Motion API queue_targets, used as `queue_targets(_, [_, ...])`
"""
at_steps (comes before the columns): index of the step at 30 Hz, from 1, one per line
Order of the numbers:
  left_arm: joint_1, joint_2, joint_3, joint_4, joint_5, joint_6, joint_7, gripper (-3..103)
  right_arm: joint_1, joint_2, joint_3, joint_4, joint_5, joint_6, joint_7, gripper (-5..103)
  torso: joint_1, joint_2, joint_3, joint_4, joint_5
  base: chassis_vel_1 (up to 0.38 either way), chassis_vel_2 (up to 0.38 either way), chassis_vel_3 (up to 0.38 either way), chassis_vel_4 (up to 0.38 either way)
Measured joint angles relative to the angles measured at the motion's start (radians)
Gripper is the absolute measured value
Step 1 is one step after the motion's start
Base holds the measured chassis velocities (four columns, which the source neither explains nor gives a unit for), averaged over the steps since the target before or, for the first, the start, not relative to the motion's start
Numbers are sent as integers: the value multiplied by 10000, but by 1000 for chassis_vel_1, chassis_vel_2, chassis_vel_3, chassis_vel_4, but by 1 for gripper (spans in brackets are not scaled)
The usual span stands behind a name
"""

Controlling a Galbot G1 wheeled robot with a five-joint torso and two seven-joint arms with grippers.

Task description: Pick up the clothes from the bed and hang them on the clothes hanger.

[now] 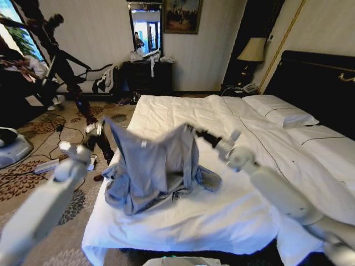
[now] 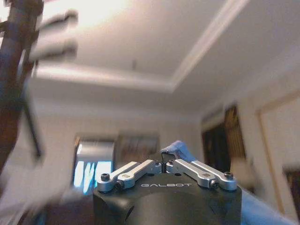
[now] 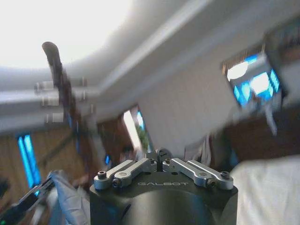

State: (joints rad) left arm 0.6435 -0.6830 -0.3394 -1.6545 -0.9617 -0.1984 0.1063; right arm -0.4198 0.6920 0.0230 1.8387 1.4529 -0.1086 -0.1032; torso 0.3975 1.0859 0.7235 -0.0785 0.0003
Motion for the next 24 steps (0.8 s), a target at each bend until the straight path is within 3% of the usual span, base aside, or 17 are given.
queue_targets(3, [-1937, 517, 463, 68, -1124, 289, 20, 0, 1702, -151, 395, 23, 525, 103, 486, 0, 1, 0, 0, -3, -5, 0, 0, 0, 0])
queue_targets(9, [-2409, 1116, 153, -407, -1824, 401, 47, 0, 2776, -261, 717, 143, 1007, 93, 710, 0, -1, 0, -1, 21, -6, 0, 0, 0, 0])
queue_targets(11, [-2134, 1175, 30, -651, -1840, 400, 45, 0, 2713, -532, 944, 472, 1197, 44, 914, 0, -2, 0, -3, 21, -8, 0, 0, 0, 0])
queue_targets(12, [-1619, 1109, -63, -950, -1675, 371, 41, 0, 2261, -943, 1195, 1004, 1203, -42, 1209, 0, -2, 1, -3, 7, -6, 0, 0, 0, 0])
queue_targets(17, [105, 653, -334, -1629, -1010, 249, -101, 0, 273, -1733, 1316, 2258, 454, -247, 2090, 0, -2, -1, -2, -7, 3, 0, 0, 0, 0])
queue_targets(19, [1399, 360, -399, -1939, -474, 219, -181, 0, -1058, -2133, 1298, 2916, 22, -315, 2539, 0, -2, 0, -1, 8, -8, 0, 0, 0, 0])
queue_targets(24, [2202, 232, -412, -2206, -218, 216, -180, 0, -1760, -2318, 1142, 3373, -326, -461, 2658, 0, -4, 0, -2, 10, -3, 0, 0, 0, 0])
